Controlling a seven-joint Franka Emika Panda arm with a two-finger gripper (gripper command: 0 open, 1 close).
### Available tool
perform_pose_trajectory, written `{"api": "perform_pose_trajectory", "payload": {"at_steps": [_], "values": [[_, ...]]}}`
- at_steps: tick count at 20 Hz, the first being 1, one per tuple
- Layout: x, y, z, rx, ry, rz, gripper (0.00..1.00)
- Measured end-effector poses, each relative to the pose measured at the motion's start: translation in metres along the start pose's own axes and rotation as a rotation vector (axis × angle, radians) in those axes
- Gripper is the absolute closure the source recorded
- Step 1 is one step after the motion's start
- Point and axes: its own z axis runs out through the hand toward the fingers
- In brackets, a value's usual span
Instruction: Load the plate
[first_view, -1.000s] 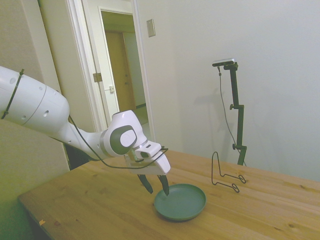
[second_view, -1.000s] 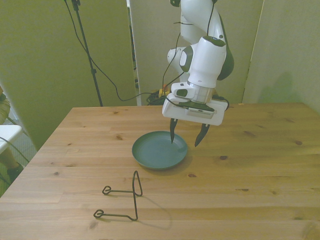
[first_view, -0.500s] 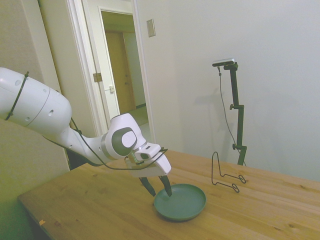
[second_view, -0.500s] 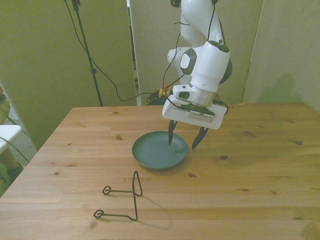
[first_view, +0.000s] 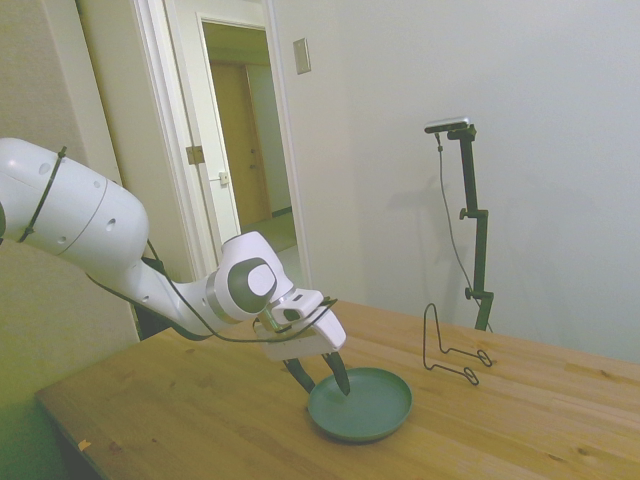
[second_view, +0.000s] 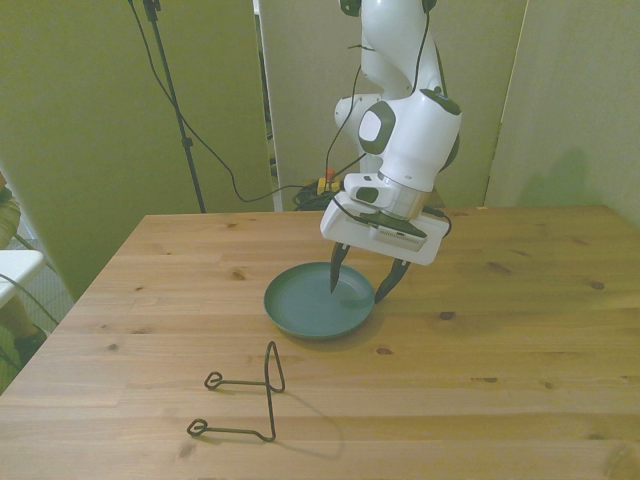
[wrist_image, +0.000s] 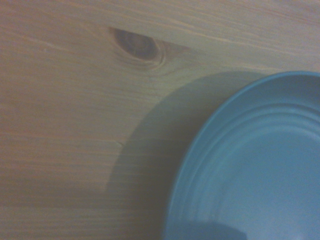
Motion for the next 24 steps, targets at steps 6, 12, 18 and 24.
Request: {"api": "perform_pose_trajectory", "payload": {"at_steps": [6, 12, 18, 24], "values": [[-0.001, 0.000, 0.001, -0.001, -0.001, -0.002, 1.00], [-0.003, 0.000, 0.003, -0.005, -0.006, 0.001, 1.00], [-0.005, 0.001, 0.006, -0.008, -0.015, 0.004, 1.00], [-0.005, 0.004, 0.010, -0.013, -0.022, 0.010, 1.00]]}}
